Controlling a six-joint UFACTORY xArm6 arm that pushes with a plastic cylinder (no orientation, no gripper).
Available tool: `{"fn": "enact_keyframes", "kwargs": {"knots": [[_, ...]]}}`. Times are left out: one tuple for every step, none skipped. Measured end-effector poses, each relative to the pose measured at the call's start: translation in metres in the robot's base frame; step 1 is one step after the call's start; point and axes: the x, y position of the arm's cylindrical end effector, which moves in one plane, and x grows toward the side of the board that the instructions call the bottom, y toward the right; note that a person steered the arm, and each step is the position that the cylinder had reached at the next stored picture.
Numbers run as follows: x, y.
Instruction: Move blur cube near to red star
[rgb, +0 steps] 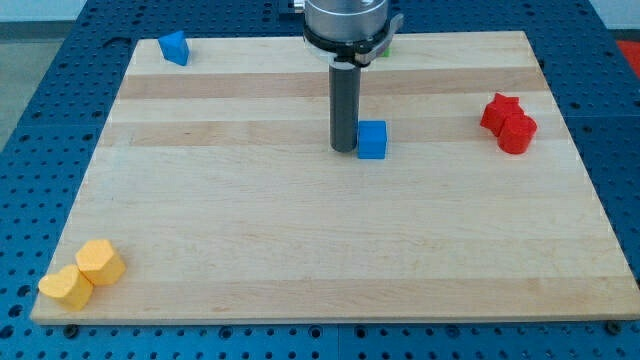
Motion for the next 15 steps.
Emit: {"fn": "enact_keyframes", "kwargs": {"knots": [[-0.004, -0.002], [-0.004, -0.002], [-0.009, -0.012], [-0.009, -0.013], [-0.009, -0.013], [-0.016, -0.013], [-0.017, 0.005], [-0.017, 0.019], [-0.014, 0.018], [0.003, -0.004], [0.009, -0.003], [0.009, 0.012], [0.009, 0.013], [0.006, 0.024], [0.006, 0.029]]}}
